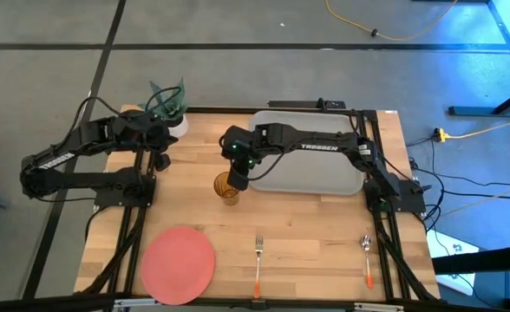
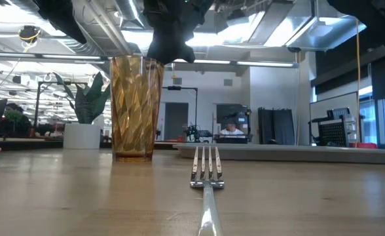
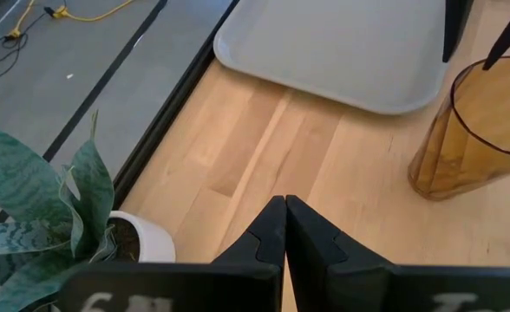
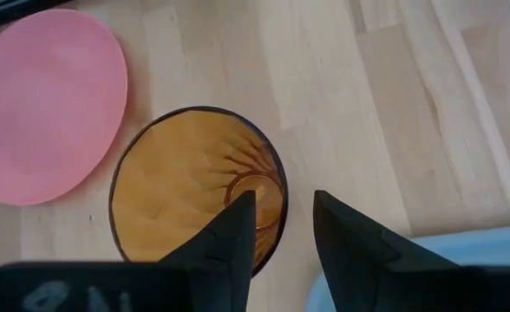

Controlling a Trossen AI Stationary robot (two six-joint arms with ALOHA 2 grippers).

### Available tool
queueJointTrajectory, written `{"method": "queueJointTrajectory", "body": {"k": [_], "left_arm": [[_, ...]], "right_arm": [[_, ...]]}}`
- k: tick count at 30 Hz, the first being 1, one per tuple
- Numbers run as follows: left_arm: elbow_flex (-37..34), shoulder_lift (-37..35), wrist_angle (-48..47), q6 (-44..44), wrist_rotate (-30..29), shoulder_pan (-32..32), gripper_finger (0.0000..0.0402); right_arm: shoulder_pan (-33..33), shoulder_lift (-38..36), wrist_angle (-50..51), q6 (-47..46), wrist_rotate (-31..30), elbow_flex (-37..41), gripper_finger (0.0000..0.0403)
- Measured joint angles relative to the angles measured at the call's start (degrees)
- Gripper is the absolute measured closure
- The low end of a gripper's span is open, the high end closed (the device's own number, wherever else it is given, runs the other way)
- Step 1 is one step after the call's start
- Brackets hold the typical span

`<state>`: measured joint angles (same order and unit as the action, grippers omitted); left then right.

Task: Pick and place plate/cup/fork/spoon on tray
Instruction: Put the brown cup on the top right of the gray serving tray

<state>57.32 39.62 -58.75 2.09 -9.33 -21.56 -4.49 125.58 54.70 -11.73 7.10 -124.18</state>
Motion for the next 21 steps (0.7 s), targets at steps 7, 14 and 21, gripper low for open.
{"method": "queueJointTrajectory", "body": {"k": [7, 14, 21], "left_arm": [[0.00, 0.00, 0.01, 0.00, -0.01, 0.00, 0.0401], [-0.02, -0.02, 0.01, 0.00, -0.01, 0.00, 0.0401], [-0.02, 0.00, 0.01, 0.00, 0.01, 0.01, 0.0401]], "right_arm": [[0.02, 2.59, -0.46, -2.30, -0.57, 0.00, 0.0284], [0.02, 3.76, -0.44, -1.06, -0.62, 0.04, 0.0284], [0.02, 3.76, 0.13, -0.95, -1.48, 0.04, 0.0357]]}}
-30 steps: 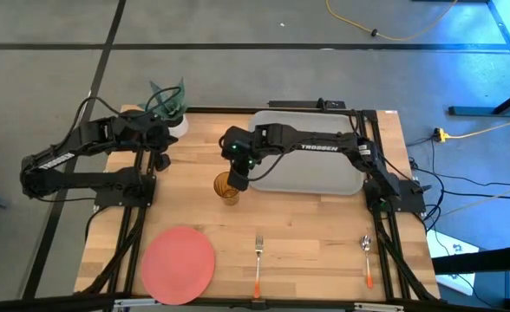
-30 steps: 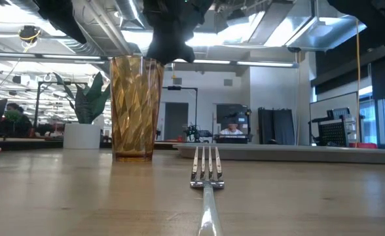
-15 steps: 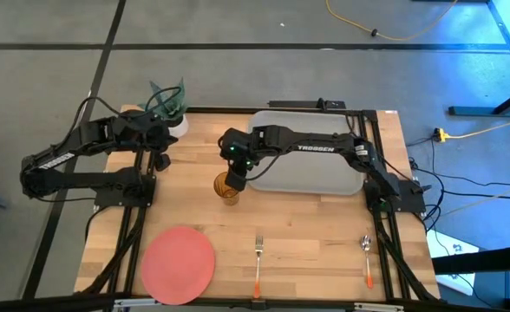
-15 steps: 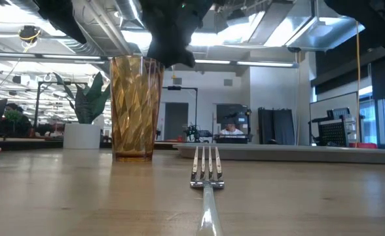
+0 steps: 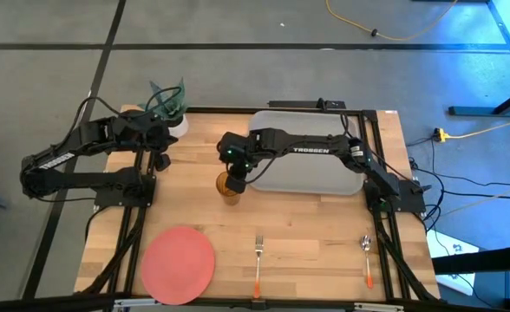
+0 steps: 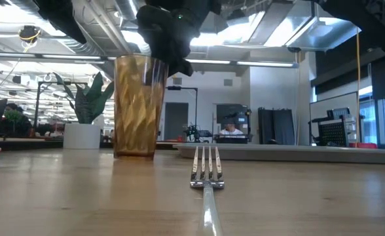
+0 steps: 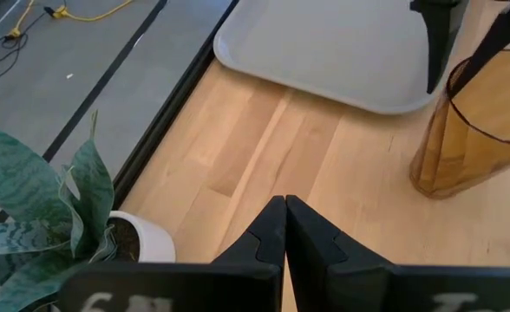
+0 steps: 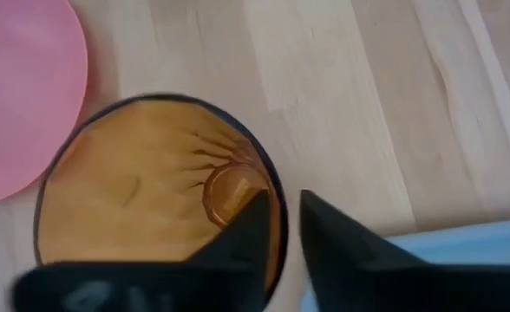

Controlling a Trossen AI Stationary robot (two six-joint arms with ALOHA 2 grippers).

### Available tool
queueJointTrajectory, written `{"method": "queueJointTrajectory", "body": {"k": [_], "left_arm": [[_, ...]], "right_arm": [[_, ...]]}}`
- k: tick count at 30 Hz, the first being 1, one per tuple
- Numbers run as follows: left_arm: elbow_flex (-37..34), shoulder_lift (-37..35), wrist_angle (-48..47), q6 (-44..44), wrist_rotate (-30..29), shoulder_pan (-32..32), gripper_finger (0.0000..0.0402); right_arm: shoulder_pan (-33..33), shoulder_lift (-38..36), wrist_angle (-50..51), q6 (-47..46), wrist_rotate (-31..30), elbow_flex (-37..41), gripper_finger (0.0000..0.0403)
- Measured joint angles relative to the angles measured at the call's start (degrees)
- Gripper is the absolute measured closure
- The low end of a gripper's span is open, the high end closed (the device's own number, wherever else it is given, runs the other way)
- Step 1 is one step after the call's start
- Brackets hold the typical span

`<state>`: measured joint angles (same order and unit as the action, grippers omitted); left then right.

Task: Pick and place plate/cup/fork/spoon on tray
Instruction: Put the brown cup on the top right of the gray serving tray

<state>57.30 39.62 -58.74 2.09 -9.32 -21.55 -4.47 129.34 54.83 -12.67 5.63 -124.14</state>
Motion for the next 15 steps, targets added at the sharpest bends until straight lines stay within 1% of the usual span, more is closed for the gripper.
{"method": "queueJointTrajectory", "body": {"k": [1, 2, 6, 8, 10, 13, 14, 15], "left_arm": [[0.00, 0.00, 0.00, 0.00, -0.01, 0.00, 0.0401], [0.00, 0.00, 0.00, 0.00, -0.02, -0.01, 0.0401], [0.00, 0.00, 0.00, 0.00, -0.02, -0.01, 0.0401], [0.00, 0.00, 0.00, 0.00, 0.00, -0.01, 0.0401], [0.00, 0.00, 0.00, 0.00, -0.02, -0.01, 0.0401], [0.00, 0.00, 0.00, 0.00, 0.00, 0.01, 0.0401], [0.00, 0.00, 0.00, 0.00, 0.00, -0.01, 0.0401], [0.00, 0.00, 0.00, 0.00, 0.00, 0.01, 0.0401]], "right_arm": [[-0.02, 0.05, -0.02, -0.28, -0.15, 0.00, 0.0377], [0.00, 0.12, 0.01, -0.50, -0.80, -0.04, 0.0386], [0.04, 0.08, 0.15, -0.50, -2.27, -0.14, 0.0392], [0.02, 0.07, 2.09, -0.41, -2.63, -1.34, 0.0392], [0.00, 0.07, 5.36, -0.13, -3.38, -3.75, 0.0392], [0.00, -0.14, 11.82, 0.06, -6.00, -10.29, 0.0392], [0.05, -0.73, 13.02, 0.09, -6.85, -11.04, 0.0392], [0.09, -2.39, 12.23, 0.02, -7.42, -9.94, 0.0392]]}}
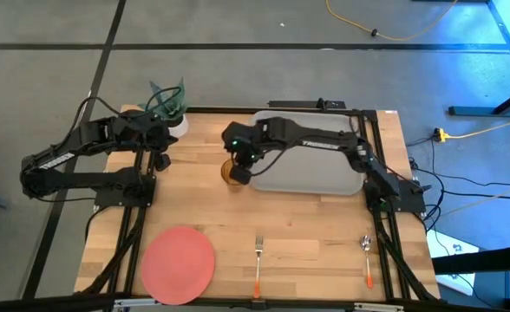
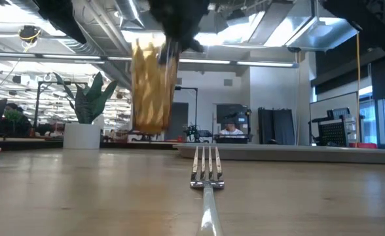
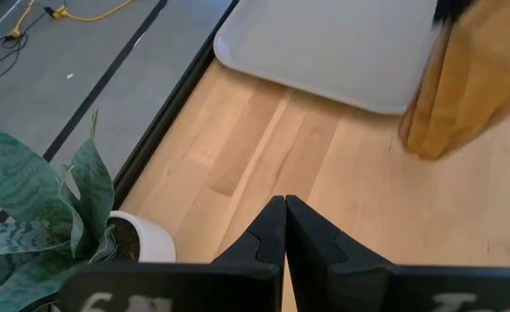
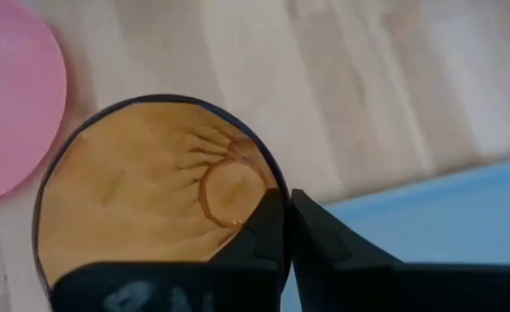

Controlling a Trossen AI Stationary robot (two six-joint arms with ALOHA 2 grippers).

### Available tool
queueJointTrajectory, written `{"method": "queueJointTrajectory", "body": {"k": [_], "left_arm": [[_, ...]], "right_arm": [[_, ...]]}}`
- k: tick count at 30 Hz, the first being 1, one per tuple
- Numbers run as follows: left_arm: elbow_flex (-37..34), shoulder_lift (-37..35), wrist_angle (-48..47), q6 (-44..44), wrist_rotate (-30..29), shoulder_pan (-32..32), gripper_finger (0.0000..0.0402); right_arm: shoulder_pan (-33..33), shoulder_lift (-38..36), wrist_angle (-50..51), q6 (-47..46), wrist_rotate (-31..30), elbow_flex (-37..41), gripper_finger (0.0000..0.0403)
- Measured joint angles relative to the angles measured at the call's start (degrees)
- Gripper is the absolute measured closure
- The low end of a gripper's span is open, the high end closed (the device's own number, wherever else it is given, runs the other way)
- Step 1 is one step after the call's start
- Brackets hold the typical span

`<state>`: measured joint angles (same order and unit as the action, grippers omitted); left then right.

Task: Pick and place plate/cup/fork/spoon on tray
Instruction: Put the brown cup on the top right of the gray serving tray

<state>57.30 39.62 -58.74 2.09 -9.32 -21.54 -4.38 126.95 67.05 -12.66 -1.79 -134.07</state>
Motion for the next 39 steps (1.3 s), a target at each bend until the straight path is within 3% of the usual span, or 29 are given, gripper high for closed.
{"method": "queueJointTrajectory", "body": {"k": [3, 11, 27, 33, 39], "left_arm": [[0.00, 0.00, 0.01, 0.00, 0.09, -0.02, 0.0401], [0.00, 0.00, 0.06, 0.26, 1.11, -0.02, 0.0401], [0.00, 0.17, 0.53, 2.61, 1.11, -0.02, 0.0401], [0.00, 0.17, 0.91, 2.60, 1.09, -0.02, 0.0401], [0.00, 0.20, 2.90, 3.87, 0.14, -0.02, 0.0401]], "right_arm": [[-0.32, -3.59, 4.94, -2.60, -0.65, 1.30, 0.0392], [-3.36, -8.46, 23.21, -9.53, -10.55, -0.95, 0.0392], [-16.49, -19.67, 22.86, -8.05, -11.23, 1.39, 0.0392], [-20.68, -25.47, 22.90, -8.04, -10.53, 8.24, 0.0392], [-24.99, -33.87, 21.39, -11.14, -14.49, 22.73, 0.0392]]}}
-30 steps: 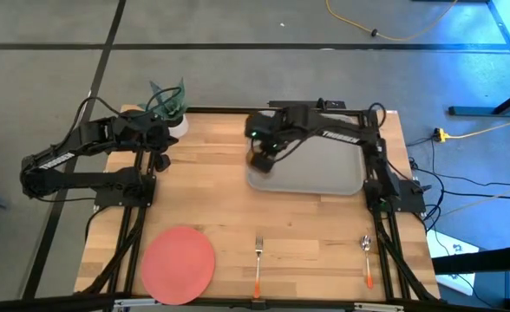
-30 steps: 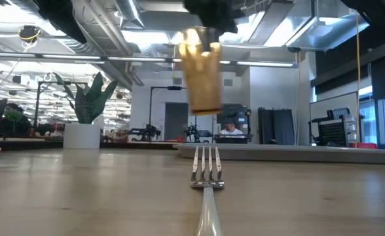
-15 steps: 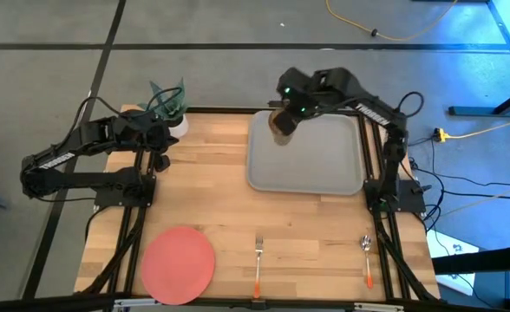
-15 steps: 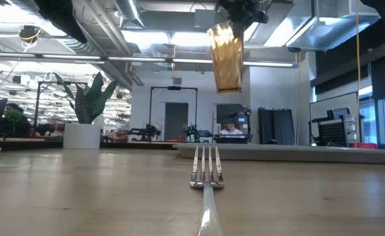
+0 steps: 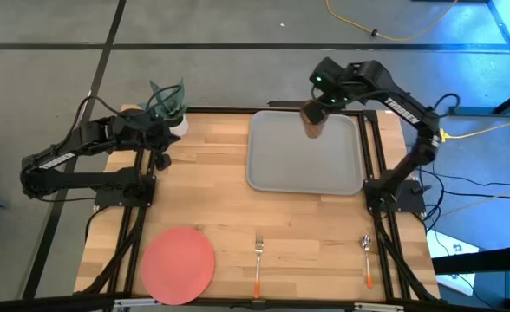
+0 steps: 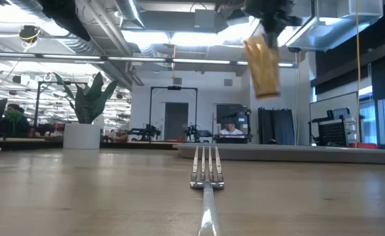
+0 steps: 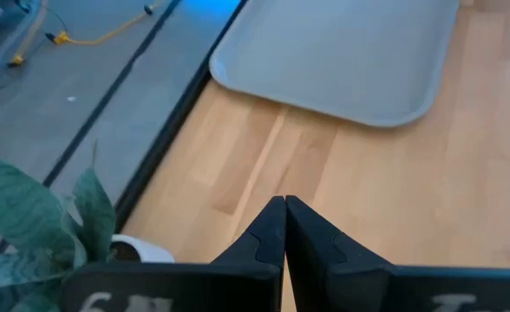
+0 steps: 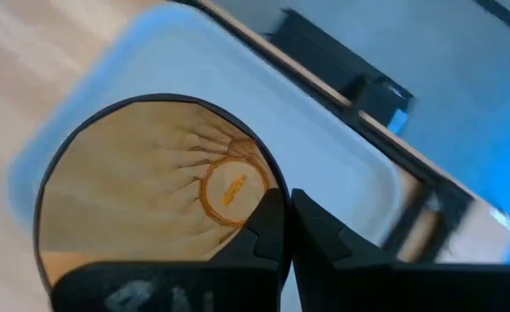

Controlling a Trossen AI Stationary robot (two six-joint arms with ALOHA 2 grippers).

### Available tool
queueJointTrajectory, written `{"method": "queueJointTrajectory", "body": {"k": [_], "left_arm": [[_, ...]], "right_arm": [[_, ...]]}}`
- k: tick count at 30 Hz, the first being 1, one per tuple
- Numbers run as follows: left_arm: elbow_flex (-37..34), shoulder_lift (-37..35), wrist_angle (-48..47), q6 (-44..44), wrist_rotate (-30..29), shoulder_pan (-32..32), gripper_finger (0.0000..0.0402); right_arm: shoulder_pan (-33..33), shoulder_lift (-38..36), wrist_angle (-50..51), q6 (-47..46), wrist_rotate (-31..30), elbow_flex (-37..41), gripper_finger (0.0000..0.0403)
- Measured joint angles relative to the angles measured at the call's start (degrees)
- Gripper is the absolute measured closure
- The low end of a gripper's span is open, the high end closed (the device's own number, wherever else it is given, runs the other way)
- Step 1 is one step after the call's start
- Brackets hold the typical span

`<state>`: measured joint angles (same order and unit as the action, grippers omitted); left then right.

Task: Pick and place plate/cup/fork/spoon on tray
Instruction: Put the brown cup on the top right of the gray serving tray

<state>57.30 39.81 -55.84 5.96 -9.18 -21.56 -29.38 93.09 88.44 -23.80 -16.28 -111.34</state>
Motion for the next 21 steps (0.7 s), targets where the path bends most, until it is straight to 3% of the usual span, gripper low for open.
{"method": "queueJointTrajectory", "body": {"k": [11, 21], "left_arm": [[0.00, 2.00, -0.03, 1.24, -4.82, 0.00, 0.0401], [0.00, 4.91, -0.03, 2.16, -4.74, 0.00, 0.0401]], "right_arm": [[-9.14, -17.44, -17.60, -3.17, 3.47, 29.53, 0.0392], [-20.06, -20.40, -26.82, -4.57, 4.40, 43.12, 0.0393]]}}
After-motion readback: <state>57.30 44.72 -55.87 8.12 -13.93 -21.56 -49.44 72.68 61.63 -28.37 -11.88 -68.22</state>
